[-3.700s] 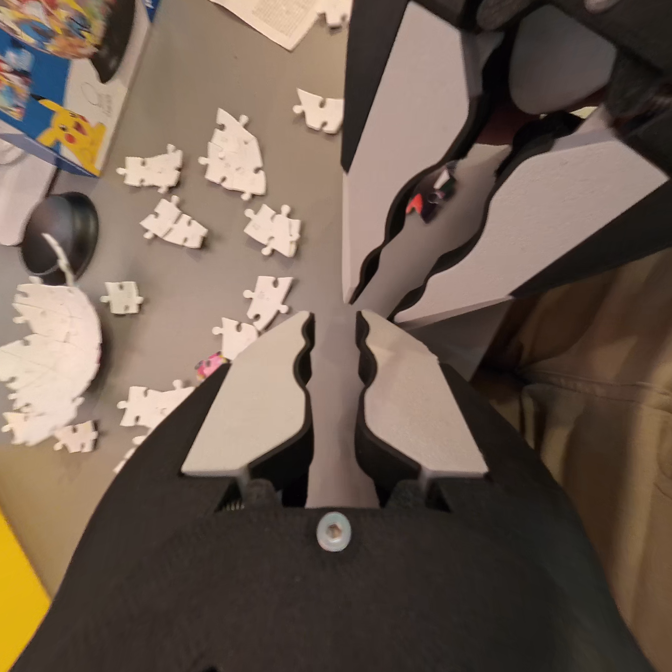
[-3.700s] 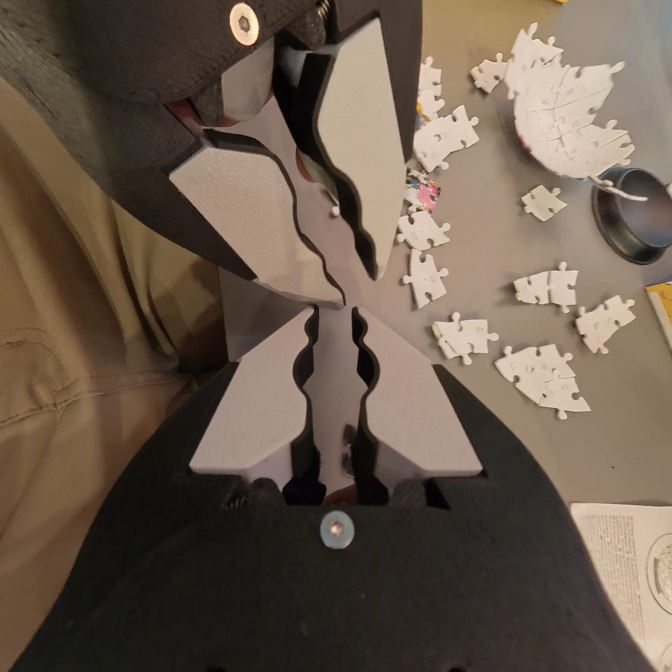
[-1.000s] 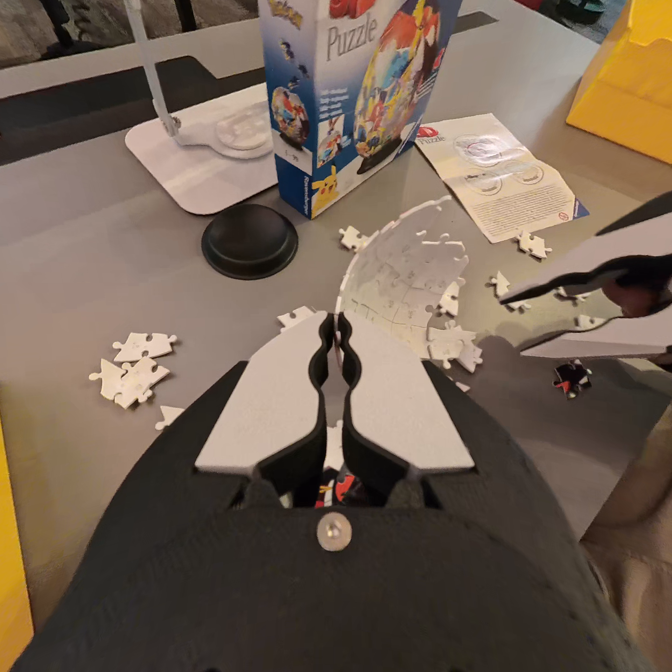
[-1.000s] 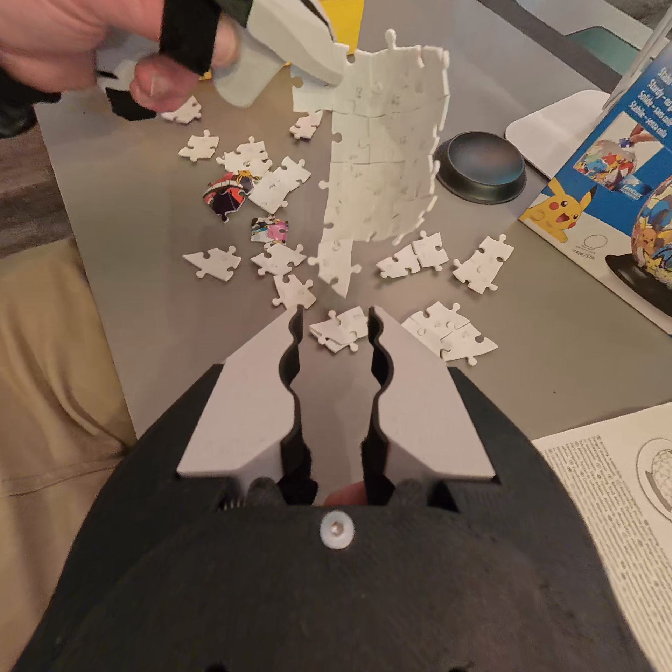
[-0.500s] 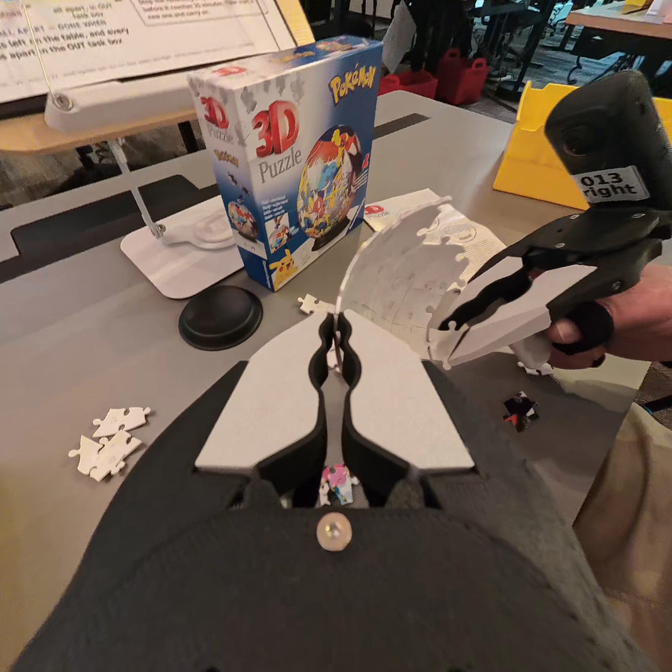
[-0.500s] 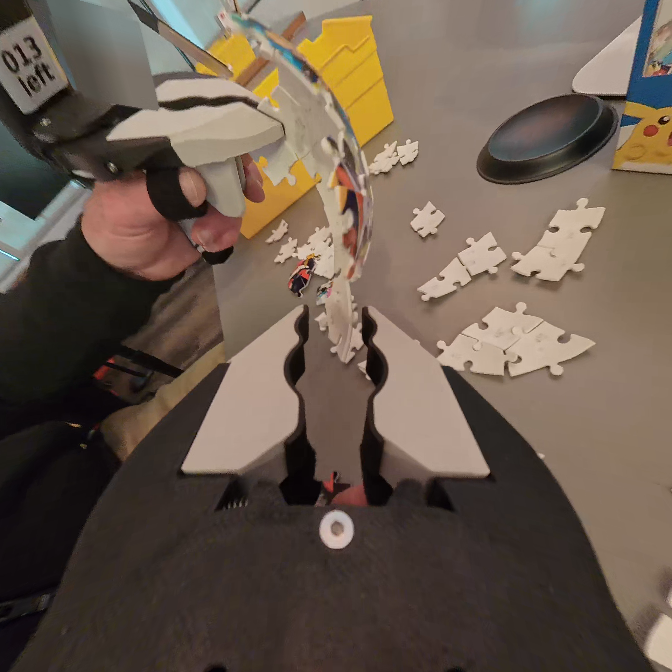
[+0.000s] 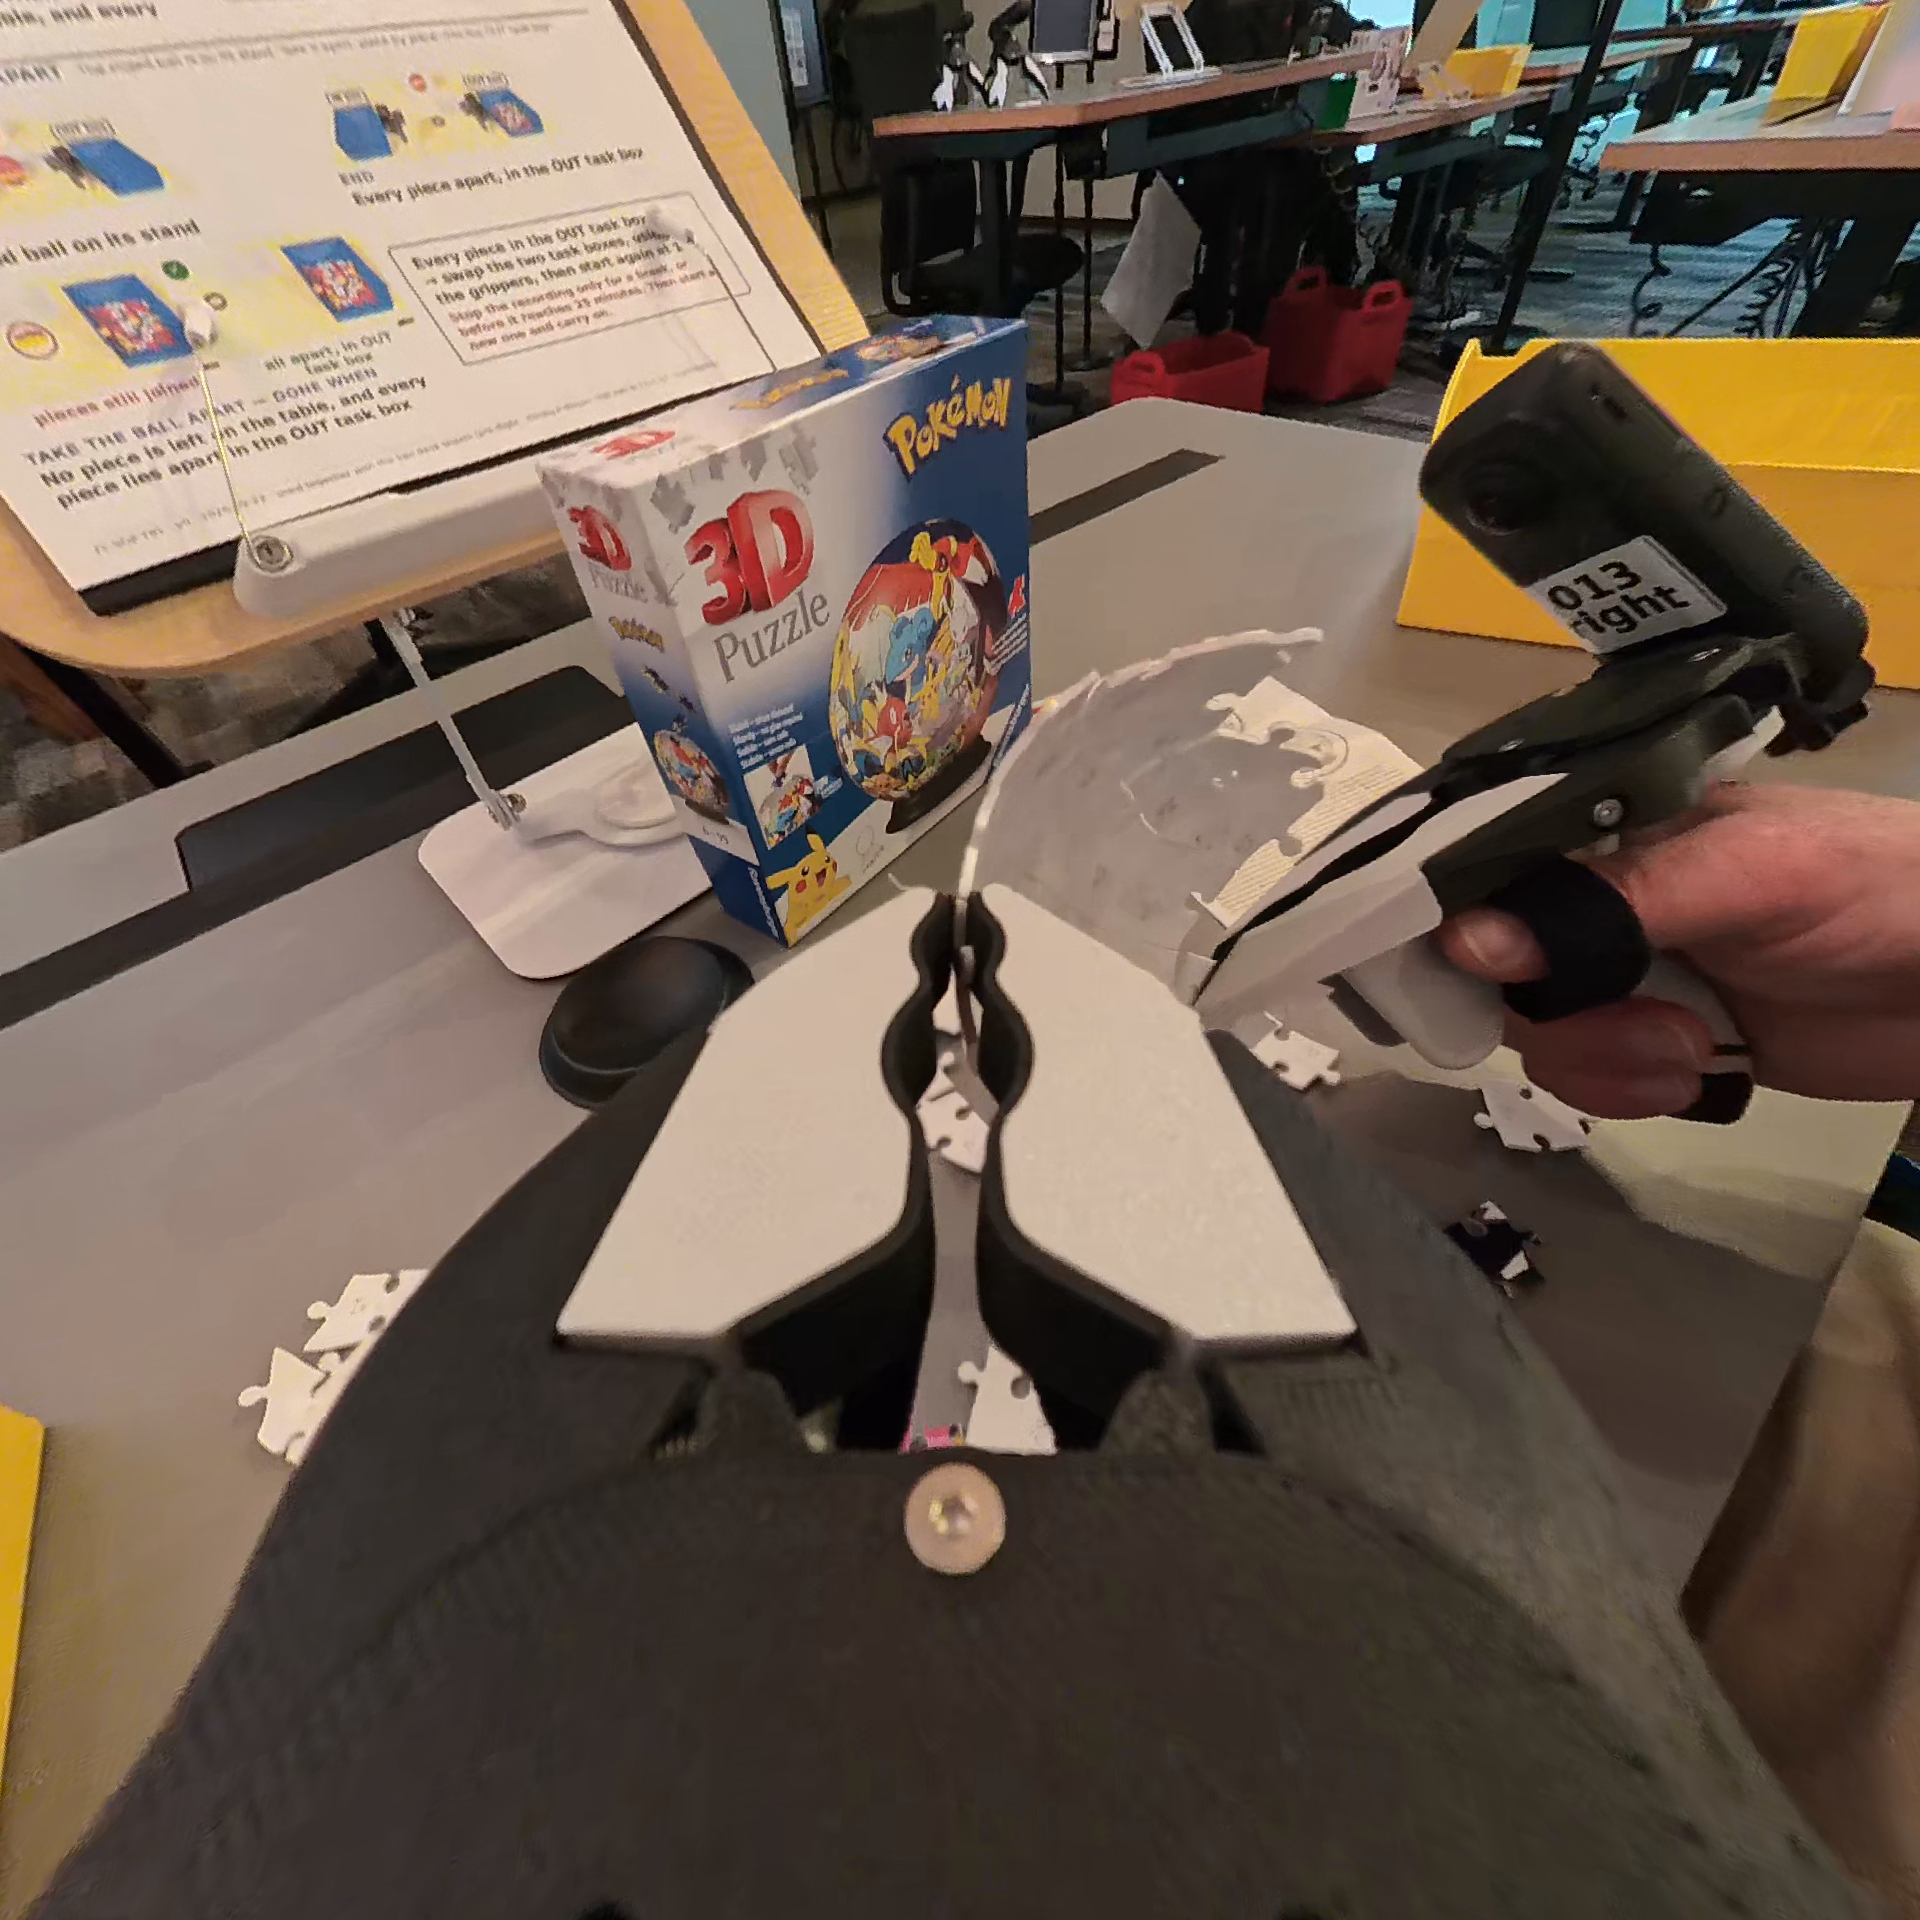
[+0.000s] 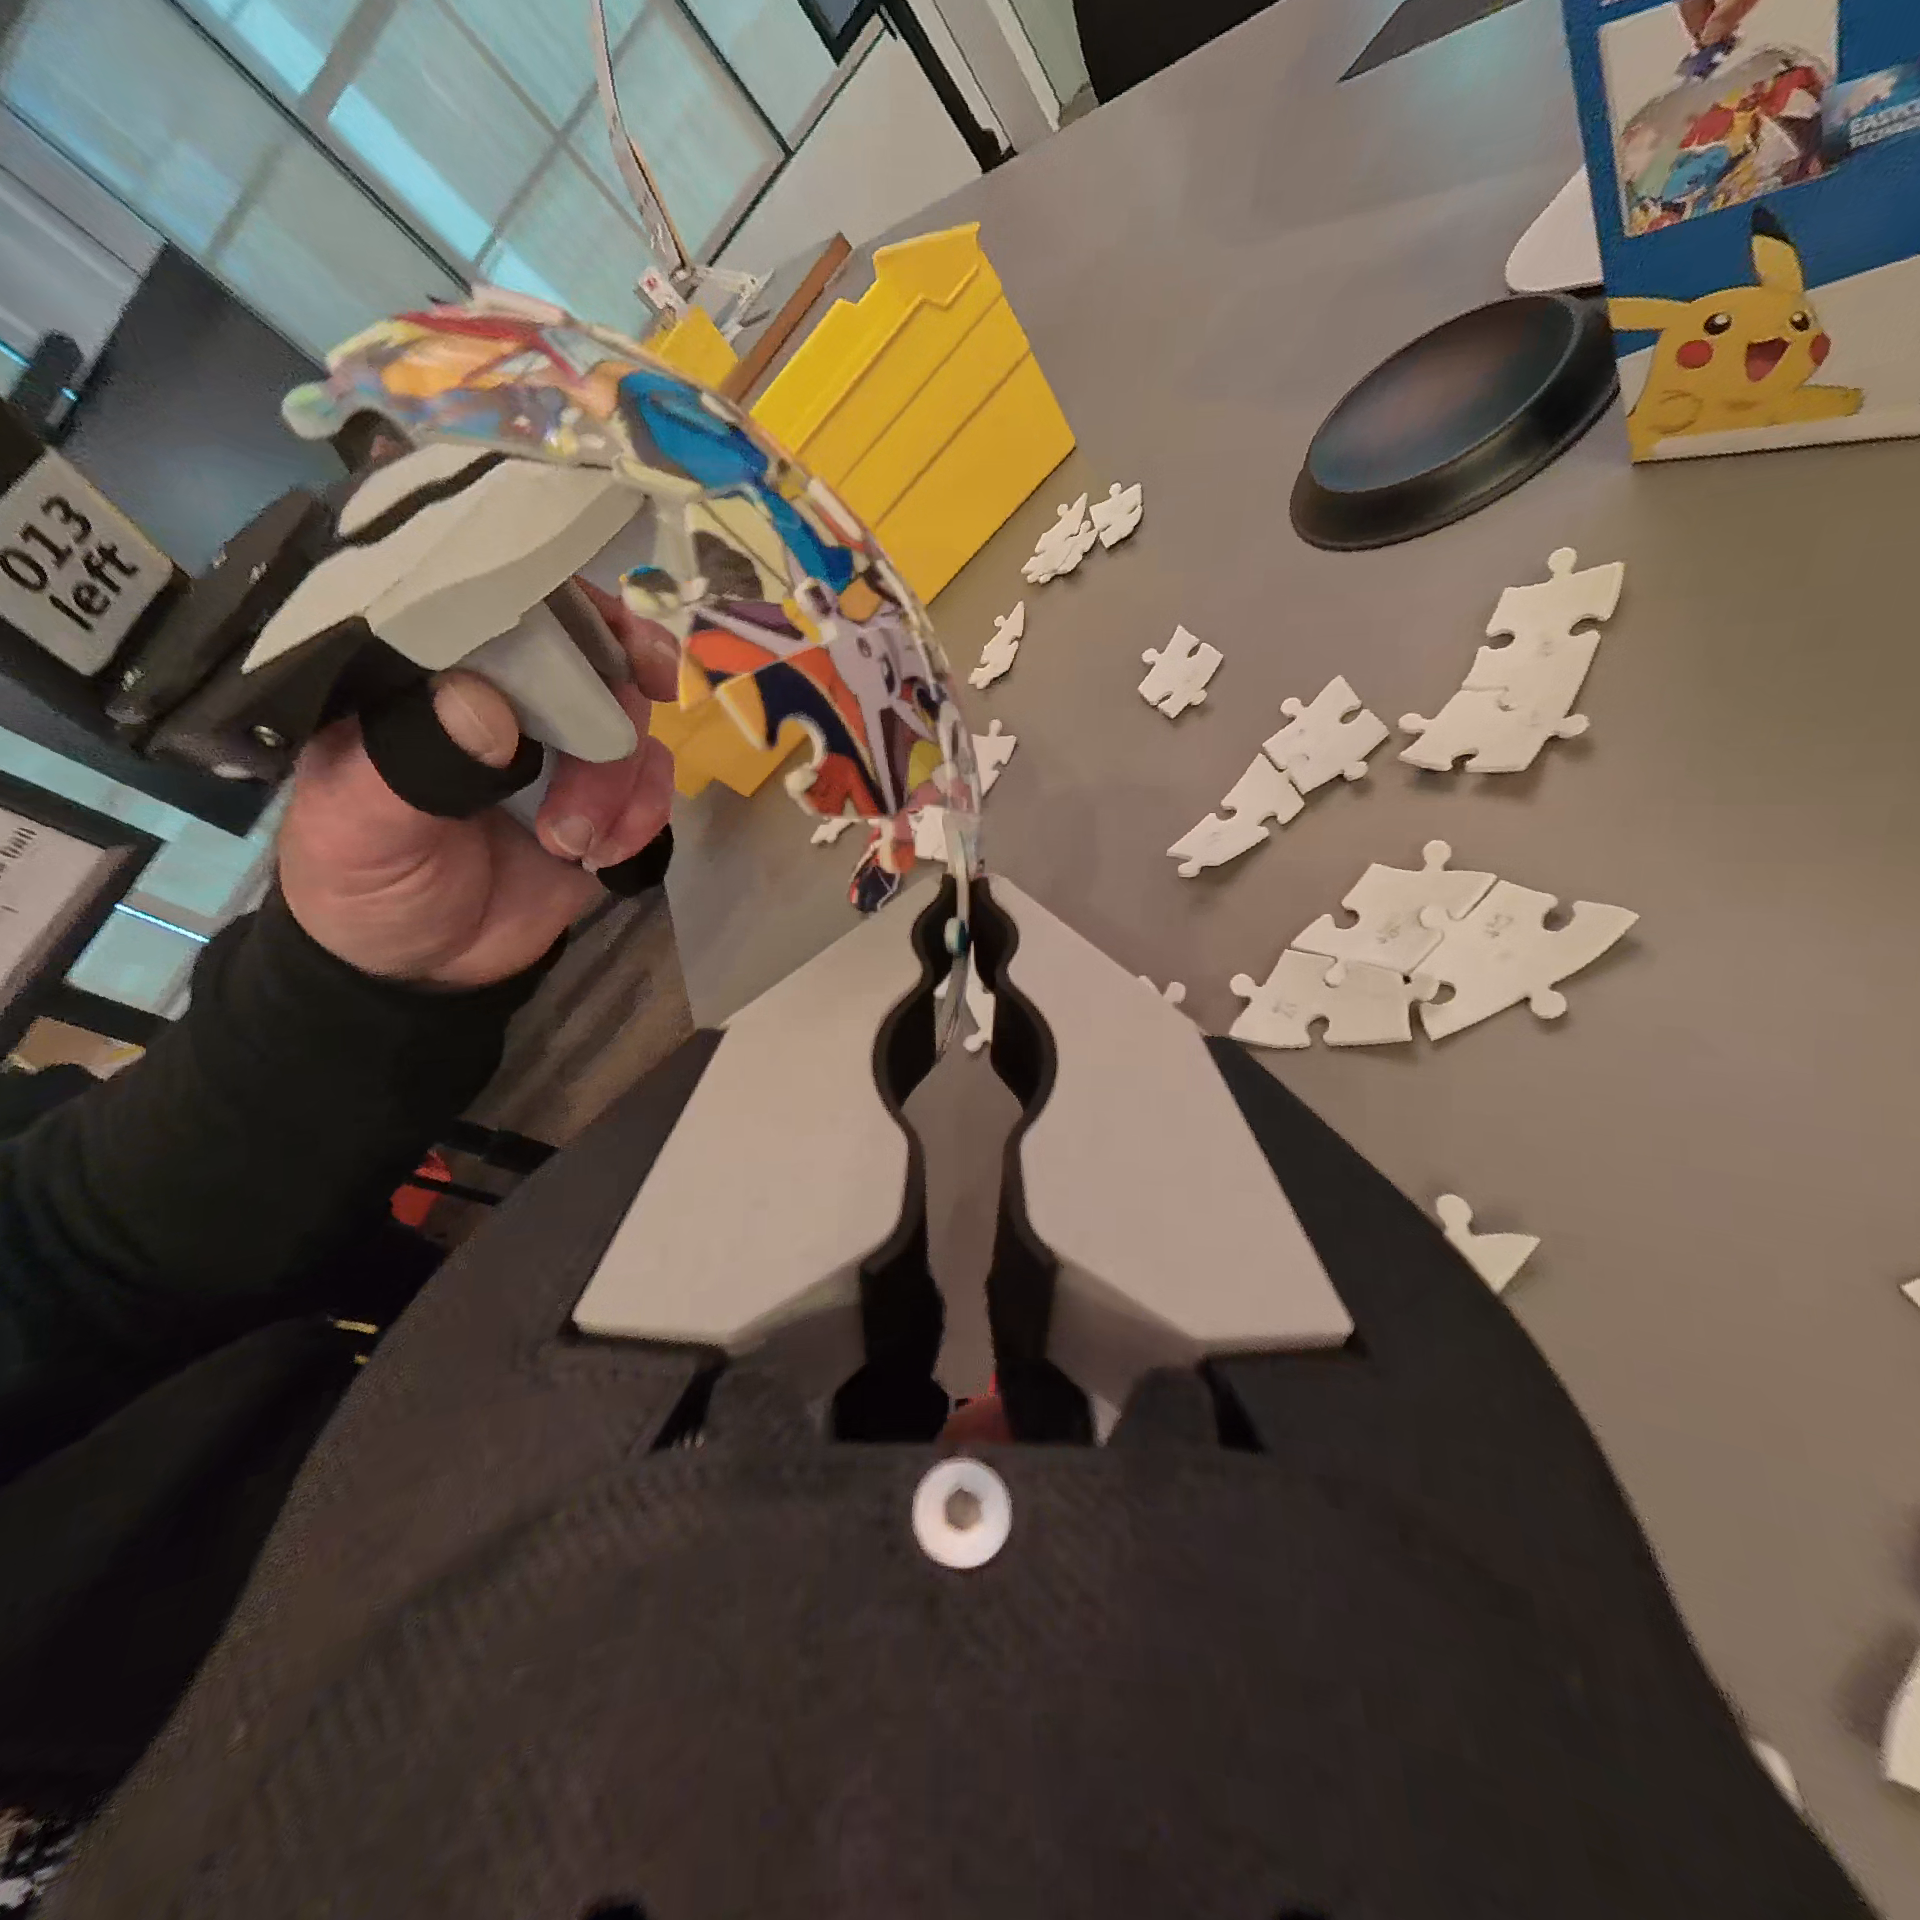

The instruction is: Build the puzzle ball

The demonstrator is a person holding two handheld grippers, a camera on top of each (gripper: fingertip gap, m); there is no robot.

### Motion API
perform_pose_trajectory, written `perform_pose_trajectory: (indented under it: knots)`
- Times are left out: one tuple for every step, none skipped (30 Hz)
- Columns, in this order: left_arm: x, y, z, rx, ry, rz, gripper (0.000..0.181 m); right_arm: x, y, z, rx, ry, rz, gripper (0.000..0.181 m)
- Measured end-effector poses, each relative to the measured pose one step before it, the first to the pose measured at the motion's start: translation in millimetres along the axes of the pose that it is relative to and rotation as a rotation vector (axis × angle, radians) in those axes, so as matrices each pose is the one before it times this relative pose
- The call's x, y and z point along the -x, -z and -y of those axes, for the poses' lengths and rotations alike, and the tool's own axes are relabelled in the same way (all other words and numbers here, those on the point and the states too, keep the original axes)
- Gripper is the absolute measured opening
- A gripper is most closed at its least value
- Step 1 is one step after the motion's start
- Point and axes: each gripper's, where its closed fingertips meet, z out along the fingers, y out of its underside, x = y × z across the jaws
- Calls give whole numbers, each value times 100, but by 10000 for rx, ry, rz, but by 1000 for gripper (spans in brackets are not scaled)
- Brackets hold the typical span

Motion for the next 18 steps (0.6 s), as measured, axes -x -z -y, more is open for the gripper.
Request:
perform_pose_trajectory:
  knots:
    - [-152, 12, 150, -52, -91, 24, 2, -43, 82, 100, -94, -172, 66, 1]
    - [-118, 19, 143, -68, -58, 27, 2, -88, 63, 136, -121, -166, 41, 1]
    - [-70, 23, 134, -64, -32, 36, 2, -37, 45, 138, -104, -201, 77, 2]
    - [-47, 24, 114, -61, -14, 23, 2, 49, 41, 114, -78, -182, 124, 2]
    - [-51, 12, 55, -30, 1, -14, 2, 70, 16, 25, -20, -102, 104, 2]
    - [-26, 7, 37, -28, 29, -30, 2, 75, 3, 29, -27, -34, 74, 2]
    - [-41, 22, 60, -53, 65, -43, 2, 132, 11, 110, -68, -50, 100, 5]
    - [-67, 33, 85, -76, 62, -55, 2, 88, 22, 143, -77, -97, 81, 8]
    - [-57, 16, 61, -35, -4, -17, 2, 89, 20, 30, -16, -79, 93, 9]
    - [-50, -5, 8, 4, -79, 7, 2, 46, 27, 3, -8, -32, 65, 8]
    - [-82, -15, 27, -16, -87, 7, 2, 23, 35, 59, -47, -13, 25, 5]
    - [-55, -10, 37, -35, -64, 24, 2, 93, 13, -16, 19, 37, 24, 1]
    - [-46, 9, 70, -45, -33, 10, 2, 30, 28, -47, 56, 103, -35, 1]
    - [-13, 17, 77, -51, -2, -3, 2, 14, 73, 125, -61, 56, -26, 1]
    - [-40, 11, 47, -26, 26, -25, 2, 20, 97, 145, -71, -22, 7, 1]
    - [-31, 4, 44, -38, 13, -14, 2, 12, 90, 89, -27, -9, -16, 0]
    - [-45, 13, 51, -56, -28, 6, 2, 12, 76, 89, -16, 24, -42, 1]
    - [-96, -11, 15, -17, -49, -13, 2, 12, 68, 22, 25, 4, -13, 0]
